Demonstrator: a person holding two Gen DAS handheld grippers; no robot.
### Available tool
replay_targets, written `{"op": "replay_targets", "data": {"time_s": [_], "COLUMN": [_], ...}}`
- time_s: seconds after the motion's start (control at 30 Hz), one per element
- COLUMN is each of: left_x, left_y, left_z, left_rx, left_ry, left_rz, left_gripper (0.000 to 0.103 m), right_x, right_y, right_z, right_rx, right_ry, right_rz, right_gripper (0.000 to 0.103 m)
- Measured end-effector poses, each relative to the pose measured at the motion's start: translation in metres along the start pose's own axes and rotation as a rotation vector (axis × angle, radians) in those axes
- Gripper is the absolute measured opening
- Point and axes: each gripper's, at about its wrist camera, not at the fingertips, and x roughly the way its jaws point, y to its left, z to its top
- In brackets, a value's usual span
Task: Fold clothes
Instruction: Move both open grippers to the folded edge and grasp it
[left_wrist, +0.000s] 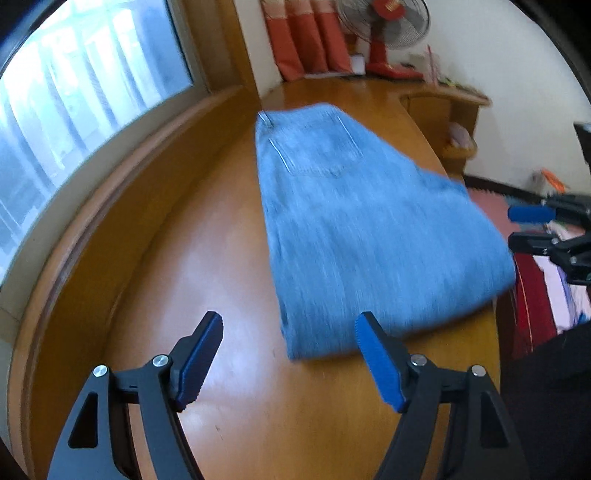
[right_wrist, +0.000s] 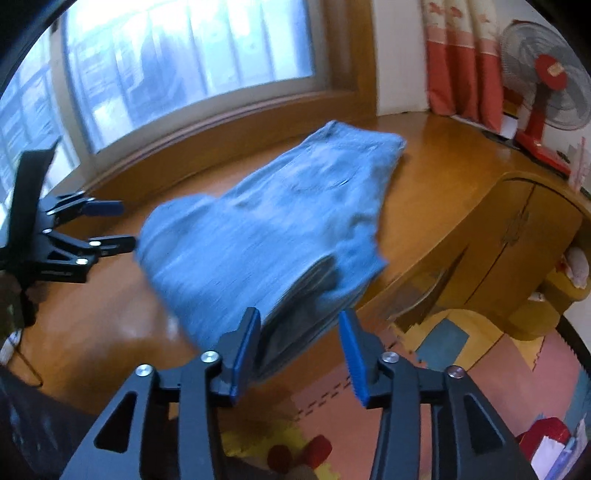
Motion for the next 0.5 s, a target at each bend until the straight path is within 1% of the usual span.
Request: {"op": "replay_targets", "data": {"time_s": [0.1, 0.23, 0.4, 0.5], "left_x": [0.010, 0.021, 0.037, 0.039], "left_y": [-0.002, 0.000, 0.004, 0.005], "left_z": [-0.011, -0.014, -0.014, -0.017], "left_rx": [0.013, 0.018, 0.009, -0.006], "left_ry": [0.029, 0.031, 0.023, 0.013], "left_rz": [-0.022, -0.060, -0.097, -0.117], "left_gripper": [0.073, 0.073, 0.073, 0.073], "right_x": [0.001, 0.005, 0.018, 0.023], "right_y": [0.014, 0.031, 0.038, 0.043], "right_z": [-0.008, -0.018, -0.023, -0.025], "right_rx": [-0.030, -0.051, -0.036, -0.050], "right_ry": [0.026, 0.052, 0.065, 0.067], "right_rz": [0.014, 0.009, -0.028, -0.057], "right_gripper": [0.047, 0.048, 0.048, 0.048]}}
